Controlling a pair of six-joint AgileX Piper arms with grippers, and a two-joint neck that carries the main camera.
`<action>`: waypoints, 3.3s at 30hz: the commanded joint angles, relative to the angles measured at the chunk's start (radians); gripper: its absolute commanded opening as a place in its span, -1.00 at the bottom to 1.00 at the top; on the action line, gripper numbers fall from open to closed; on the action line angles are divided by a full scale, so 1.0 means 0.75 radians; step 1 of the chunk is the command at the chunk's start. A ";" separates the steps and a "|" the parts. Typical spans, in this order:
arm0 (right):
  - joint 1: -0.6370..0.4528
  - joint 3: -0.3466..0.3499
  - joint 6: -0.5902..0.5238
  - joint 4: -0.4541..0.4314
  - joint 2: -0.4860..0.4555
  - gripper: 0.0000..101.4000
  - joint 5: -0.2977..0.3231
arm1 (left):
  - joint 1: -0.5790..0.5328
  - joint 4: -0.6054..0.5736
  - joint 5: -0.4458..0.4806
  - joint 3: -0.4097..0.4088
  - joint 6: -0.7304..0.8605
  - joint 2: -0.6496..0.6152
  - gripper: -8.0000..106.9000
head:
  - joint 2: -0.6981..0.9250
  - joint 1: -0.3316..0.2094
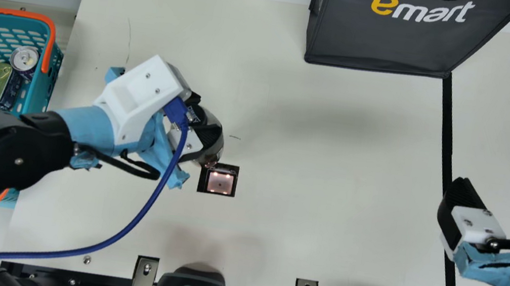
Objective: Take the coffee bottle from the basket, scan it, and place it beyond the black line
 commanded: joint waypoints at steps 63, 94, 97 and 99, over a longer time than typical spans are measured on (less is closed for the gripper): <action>0.000 0.000 0.000 0.000 0.000 0.79 -0.002 | 0.225 -0.606 0.393 0.094 1.244 0.134 -0.68 | 0.002 -0.037; 0.000 0.000 0.000 0.001 0.000 0.79 -0.002 | 0.190 -0.608 0.509 0.072 1.398 0.122 -0.68 | 0.002 -0.037; 0.000 0.000 0.000 0.001 0.000 0.79 -0.002 | 0.190 -0.607 0.519 0.069 1.411 0.125 -0.68 | 0.002 -0.037; 0.000 0.000 0.000 0.001 0.000 0.79 -0.002 | 0.189 -0.607 0.524 0.069 1.417 0.128 -0.68 | 0.002 -0.037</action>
